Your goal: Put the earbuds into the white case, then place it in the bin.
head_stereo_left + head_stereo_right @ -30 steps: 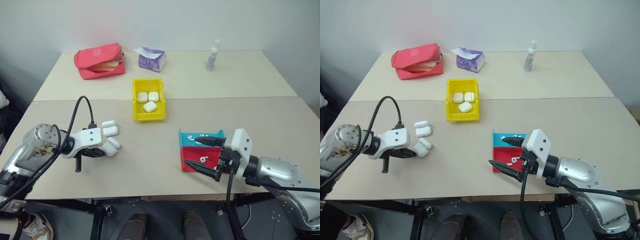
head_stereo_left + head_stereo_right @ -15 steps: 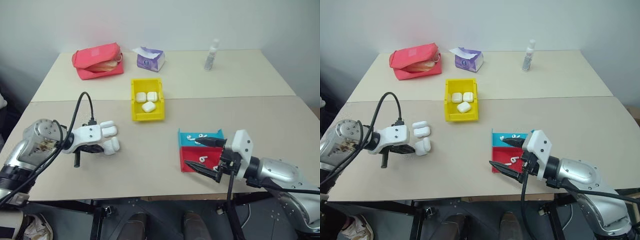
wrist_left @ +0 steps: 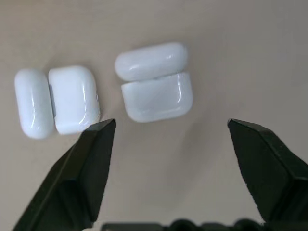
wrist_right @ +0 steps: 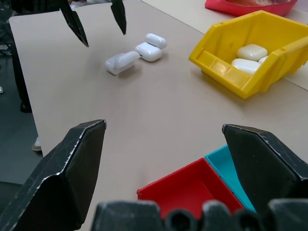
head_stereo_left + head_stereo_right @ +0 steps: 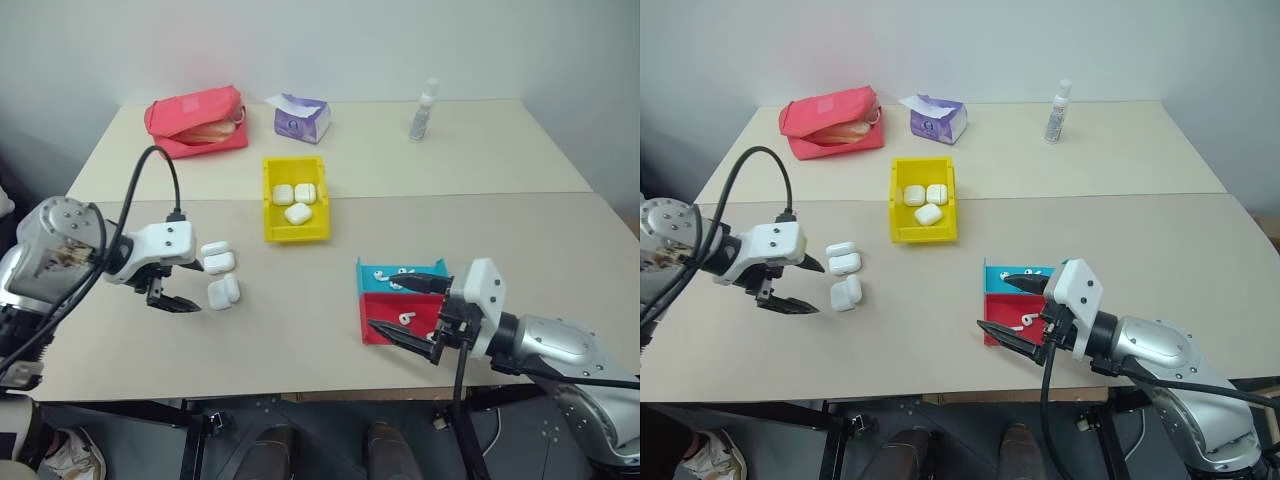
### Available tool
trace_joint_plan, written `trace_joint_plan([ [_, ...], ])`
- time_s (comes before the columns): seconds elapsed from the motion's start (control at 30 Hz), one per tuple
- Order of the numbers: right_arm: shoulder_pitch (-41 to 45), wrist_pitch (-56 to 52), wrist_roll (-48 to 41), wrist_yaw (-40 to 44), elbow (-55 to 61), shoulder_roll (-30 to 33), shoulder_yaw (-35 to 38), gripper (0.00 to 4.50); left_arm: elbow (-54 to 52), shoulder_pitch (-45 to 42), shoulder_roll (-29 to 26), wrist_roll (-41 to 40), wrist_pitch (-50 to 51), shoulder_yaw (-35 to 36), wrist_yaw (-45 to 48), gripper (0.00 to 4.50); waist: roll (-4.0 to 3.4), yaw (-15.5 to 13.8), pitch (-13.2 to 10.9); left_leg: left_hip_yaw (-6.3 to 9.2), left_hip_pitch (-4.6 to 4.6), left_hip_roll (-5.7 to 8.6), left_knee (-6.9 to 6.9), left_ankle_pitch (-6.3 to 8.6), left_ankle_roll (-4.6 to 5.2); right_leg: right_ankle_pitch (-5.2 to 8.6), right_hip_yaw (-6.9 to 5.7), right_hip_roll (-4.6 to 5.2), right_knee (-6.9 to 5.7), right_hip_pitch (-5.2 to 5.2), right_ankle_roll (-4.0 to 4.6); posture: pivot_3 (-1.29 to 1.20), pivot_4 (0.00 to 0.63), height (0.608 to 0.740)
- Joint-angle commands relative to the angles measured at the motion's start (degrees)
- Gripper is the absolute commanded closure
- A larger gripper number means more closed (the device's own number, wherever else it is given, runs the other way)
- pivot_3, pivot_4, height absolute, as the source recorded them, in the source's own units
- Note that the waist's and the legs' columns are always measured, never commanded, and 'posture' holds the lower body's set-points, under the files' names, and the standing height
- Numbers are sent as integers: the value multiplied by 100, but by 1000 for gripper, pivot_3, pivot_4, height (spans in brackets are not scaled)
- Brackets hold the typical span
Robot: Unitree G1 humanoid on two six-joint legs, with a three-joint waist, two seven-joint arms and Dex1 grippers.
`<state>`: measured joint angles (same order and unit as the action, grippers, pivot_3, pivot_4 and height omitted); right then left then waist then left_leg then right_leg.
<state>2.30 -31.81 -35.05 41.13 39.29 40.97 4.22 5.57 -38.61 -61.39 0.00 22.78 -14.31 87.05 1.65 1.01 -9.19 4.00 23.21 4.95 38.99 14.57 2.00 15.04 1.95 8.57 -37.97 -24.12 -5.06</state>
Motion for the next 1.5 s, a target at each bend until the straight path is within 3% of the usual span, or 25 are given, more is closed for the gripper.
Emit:
trace_joint_plan([
  [0.03, -40, 16, -72, -60, 246, -23, 80, 0, -305, -288, 8, 264, 717, -316, 69, 29, 0, 1, 0, 0, -1, 1, 0, 0, 0, 0, 0, -1, -1, -1, 0, 0, 150, 740],
  [0.4, -128, 47, -84, -64, 371, 47, 69, 0, -123, -608, 305, 783, 1055, -998, 6, 29, 1, 2, 0, 0, 0, 2, 3, 0, 0, 0, 0, -5, -1, 1, 0, 0, 150, 740],
  [1.23, -138, 37, -111, 187, 537, 223, 196, 0, 131, -518, 860, 1338, 1242, -1269, -470, 29, 1, -4, 1, 1, -3, 1, 5, 0, 0, 0, 1, -5, -3, 3, 0, 0, 150, 740],
  [1.47, -218, 28, -129, 182, 573, 224, 252, 0, -41, -416, 861, 1339, 1412, -1238, -491, 1685, 1, -5, 1, 1, -4, 0, 5, 0, 0, 0, 2, -5, -3, 4, 0, 0, 150, 740],
  [1.5, -237, 30, -139, 188, 574, 223, 264, 0, -73, -407, 850, 1324, 1456, -1222, -481, 1691, 1, -7, 1, 1, -4, 1, 5, 0, 0, 0, 2, -5, -3, 4, 0, 0, 150, 740],
])
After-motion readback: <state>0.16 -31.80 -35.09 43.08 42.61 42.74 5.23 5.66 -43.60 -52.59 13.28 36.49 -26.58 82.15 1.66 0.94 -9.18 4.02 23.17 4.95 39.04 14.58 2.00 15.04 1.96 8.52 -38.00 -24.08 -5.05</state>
